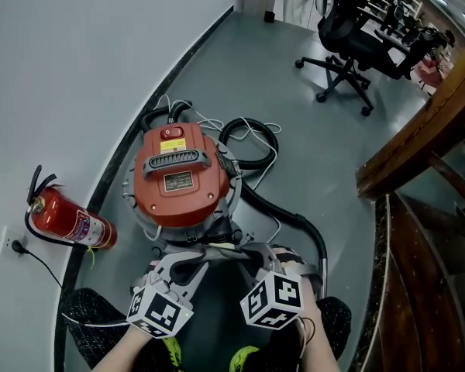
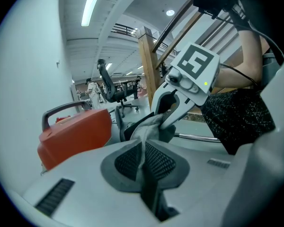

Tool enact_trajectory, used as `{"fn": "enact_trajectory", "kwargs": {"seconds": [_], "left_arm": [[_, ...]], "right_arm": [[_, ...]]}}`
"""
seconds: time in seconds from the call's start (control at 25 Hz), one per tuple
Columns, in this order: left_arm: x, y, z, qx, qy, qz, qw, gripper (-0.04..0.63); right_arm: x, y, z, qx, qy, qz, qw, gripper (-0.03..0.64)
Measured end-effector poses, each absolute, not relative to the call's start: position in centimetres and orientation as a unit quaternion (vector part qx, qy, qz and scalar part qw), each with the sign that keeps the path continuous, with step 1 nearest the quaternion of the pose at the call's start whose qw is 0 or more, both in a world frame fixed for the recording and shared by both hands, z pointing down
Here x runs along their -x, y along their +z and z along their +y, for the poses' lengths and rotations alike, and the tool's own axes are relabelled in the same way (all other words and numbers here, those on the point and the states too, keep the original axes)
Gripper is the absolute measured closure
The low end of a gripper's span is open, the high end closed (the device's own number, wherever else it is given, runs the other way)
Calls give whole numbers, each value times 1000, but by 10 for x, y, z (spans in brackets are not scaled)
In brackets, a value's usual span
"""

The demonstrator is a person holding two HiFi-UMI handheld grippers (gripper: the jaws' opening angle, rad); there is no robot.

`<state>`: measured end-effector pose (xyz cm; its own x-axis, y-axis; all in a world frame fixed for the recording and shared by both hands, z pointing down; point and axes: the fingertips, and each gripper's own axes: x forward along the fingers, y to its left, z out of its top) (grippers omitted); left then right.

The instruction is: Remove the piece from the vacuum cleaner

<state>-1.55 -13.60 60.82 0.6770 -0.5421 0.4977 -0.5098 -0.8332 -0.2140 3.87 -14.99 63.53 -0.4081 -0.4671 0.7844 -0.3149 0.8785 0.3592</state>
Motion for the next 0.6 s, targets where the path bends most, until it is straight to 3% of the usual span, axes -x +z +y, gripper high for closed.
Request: {"fn": "enact_trajectory", "kwargs": {"seconds": [0.6], "left_arm": [[15,606,-114,909,-267,320,25,566]], "right_arm": [[-39,632,-149,-287,-198,-808,474,541]]}}
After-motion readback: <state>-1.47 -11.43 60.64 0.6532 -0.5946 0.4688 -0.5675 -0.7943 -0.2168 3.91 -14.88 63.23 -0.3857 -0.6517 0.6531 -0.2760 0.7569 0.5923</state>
